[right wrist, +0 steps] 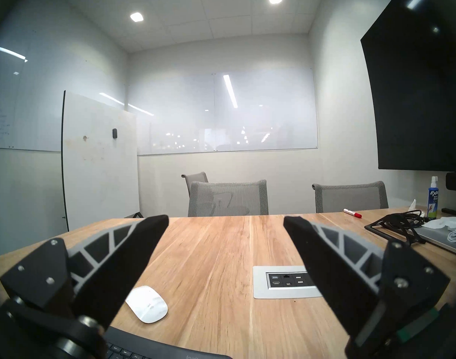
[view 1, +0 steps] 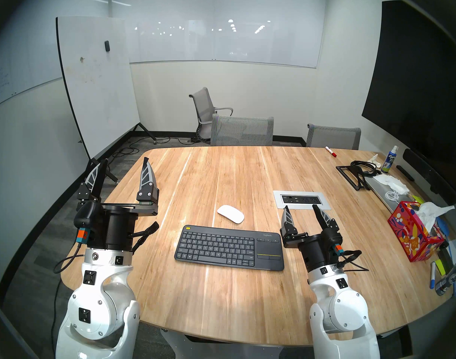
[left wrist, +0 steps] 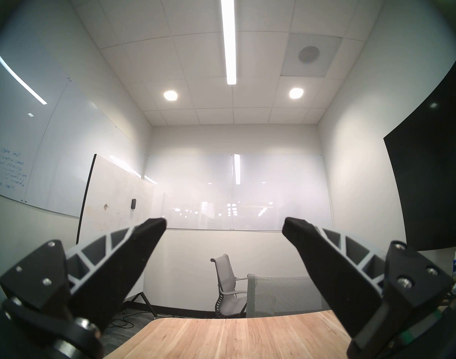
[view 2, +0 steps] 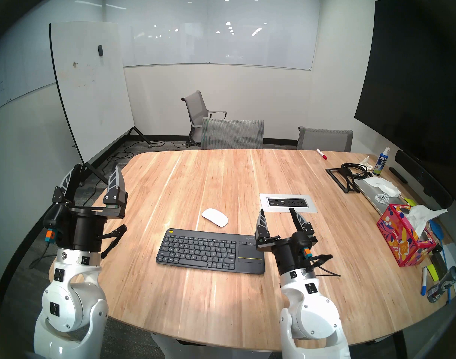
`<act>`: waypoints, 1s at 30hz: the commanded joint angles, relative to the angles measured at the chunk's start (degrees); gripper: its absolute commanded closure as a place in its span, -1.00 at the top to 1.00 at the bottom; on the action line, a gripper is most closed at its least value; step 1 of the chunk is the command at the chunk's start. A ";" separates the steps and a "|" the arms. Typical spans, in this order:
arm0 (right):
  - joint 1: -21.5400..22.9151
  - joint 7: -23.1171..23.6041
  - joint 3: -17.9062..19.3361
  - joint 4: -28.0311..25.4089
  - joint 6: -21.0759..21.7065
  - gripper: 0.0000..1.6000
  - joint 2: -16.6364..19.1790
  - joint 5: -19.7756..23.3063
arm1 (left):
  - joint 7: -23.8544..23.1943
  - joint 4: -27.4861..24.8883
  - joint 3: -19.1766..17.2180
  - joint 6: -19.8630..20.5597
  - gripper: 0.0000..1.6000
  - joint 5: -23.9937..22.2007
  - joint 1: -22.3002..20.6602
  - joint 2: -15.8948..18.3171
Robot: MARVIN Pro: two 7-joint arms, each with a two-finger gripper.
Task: Put the mouse beside the keyboard
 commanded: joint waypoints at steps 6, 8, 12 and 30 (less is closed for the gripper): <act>9.08 -3.33 -2.22 2.54 3.15 1.00 1.03 -1.10 | -0.02 -0.86 0.03 -0.15 1.00 -0.04 -0.09 0.00; 10.25 -4.14 -2.79 3.67 2.86 1.00 1.24 -1.97 | -0.02 -0.87 0.03 -0.15 1.00 -0.04 -0.09 0.00; 12.46 -4.63 -3.78 5.86 2.54 1.00 1.51 -2.57 | -0.02 -0.88 0.03 -0.14 1.00 -0.04 -0.08 0.00; 22.84 -7.04 -5.24 16.20 2.69 1.00 1.16 -6.58 | -0.02 -0.85 0.04 -0.16 1.00 -0.03 -0.10 -0.01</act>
